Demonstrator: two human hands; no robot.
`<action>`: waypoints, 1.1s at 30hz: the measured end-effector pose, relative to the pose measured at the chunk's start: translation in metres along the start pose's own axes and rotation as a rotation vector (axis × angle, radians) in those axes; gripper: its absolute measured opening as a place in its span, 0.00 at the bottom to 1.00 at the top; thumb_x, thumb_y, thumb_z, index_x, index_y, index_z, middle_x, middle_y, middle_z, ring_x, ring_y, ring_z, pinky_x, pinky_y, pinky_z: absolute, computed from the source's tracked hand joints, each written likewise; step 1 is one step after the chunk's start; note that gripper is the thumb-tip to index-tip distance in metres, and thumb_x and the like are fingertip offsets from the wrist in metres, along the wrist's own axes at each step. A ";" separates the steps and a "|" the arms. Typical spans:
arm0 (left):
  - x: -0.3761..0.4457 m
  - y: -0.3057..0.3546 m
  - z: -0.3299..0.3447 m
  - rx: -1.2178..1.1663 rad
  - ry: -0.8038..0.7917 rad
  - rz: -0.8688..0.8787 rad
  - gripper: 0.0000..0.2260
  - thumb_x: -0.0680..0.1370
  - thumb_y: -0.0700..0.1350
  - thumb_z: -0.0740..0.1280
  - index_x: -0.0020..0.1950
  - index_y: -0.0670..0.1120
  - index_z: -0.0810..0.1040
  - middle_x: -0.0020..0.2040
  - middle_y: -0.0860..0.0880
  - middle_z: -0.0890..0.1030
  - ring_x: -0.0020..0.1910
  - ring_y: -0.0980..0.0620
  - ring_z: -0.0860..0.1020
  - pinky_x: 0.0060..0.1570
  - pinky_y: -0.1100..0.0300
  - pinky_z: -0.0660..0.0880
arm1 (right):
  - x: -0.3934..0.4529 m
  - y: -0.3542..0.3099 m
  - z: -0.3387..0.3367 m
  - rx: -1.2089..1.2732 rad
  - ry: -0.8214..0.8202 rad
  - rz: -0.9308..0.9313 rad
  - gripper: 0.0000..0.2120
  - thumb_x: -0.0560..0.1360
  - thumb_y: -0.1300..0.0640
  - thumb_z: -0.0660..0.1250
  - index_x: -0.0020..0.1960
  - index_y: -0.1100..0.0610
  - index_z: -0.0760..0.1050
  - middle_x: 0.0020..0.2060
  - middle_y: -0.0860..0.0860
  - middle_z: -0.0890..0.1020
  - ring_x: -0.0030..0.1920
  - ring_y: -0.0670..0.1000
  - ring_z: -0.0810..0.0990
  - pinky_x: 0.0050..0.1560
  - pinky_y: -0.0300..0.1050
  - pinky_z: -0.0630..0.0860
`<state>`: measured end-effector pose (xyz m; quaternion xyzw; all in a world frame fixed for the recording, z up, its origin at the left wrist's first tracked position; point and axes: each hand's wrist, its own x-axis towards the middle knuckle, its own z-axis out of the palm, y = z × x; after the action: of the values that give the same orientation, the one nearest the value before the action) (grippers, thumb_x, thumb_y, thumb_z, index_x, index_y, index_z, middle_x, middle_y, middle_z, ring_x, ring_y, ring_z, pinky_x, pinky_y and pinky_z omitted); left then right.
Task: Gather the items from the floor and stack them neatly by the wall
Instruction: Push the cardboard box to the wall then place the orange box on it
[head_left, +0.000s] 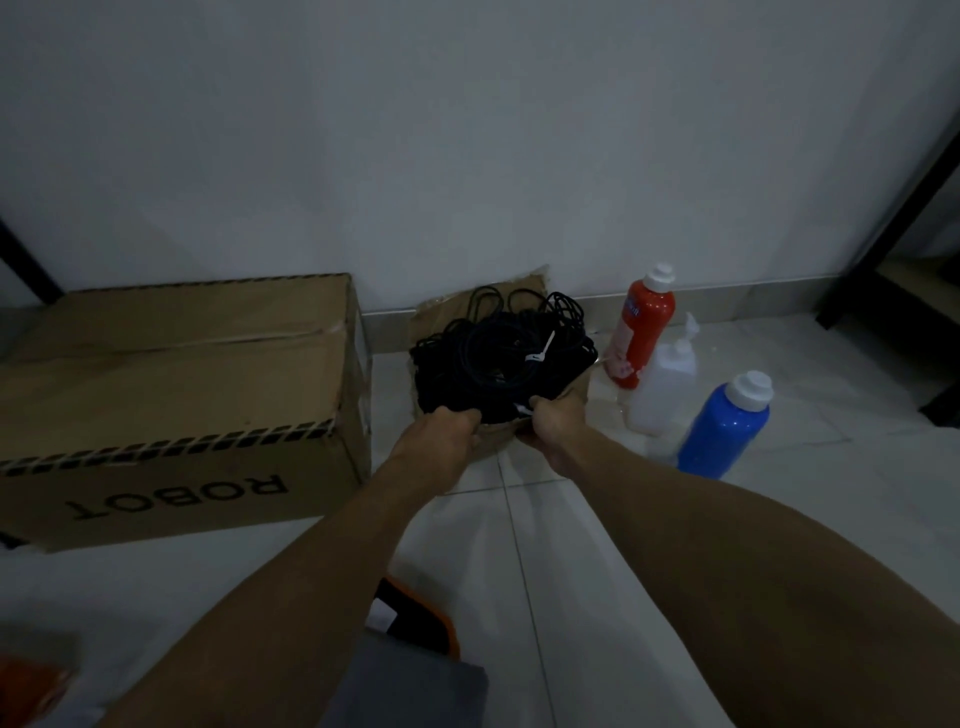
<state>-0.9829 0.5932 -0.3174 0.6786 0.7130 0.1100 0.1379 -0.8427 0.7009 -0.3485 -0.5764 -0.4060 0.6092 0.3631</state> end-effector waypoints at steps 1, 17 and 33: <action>-0.002 -0.004 -0.003 -0.002 -0.012 -0.004 0.10 0.82 0.41 0.61 0.41 0.42 0.67 0.39 0.42 0.75 0.38 0.44 0.75 0.36 0.56 0.67 | -0.001 0.002 0.004 0.010 -0.011 -0.004 0.19 0.78 0.65 0.61 0.69 0.57 0.68 0.60 0.57 0.79 0.55 0.57 0.81 0.57 0.60 0.81; -0.040 -0.048 -0.032 0.051 -0.070 -0.172 0.06 0.81 0.40 0.60 0.46 0.41 0.71 0.47 0.38 0.78 0.42 0.41 0.75 0.39 0.54 0.70 | -0.026 0.016 0.068 -0.068 -0.139 0.058 0.24 0.82 0.61 0.61 0.76 0.53 0.58 0.68 0.52 0.74 0.50 0.48 0.80 0.55 0.55 0.81; -0.015 -0.053 -0.005 -0.031 0.087 -0.343 0.31 0.78 0.32 0.56 0.79 0.50 0.57 0.62 0.37 0.75 0.56 0.38 0.77 0.47 0.50 0.75 | -0.024 0.016 0.110 0.194 0.019 0.158 0.24 0.77 0.64 0.64 0.69 0.51 0.61 0.54 0.56 0.78 0.47 0.56 0.81 0.39 0.54 0.85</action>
<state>-1.0335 0.5758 -0.3306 0.5395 0.8218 0.1249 0.1343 -0.9501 0.6644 -0.3528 -0.5744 -0.2952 0.6668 0.3719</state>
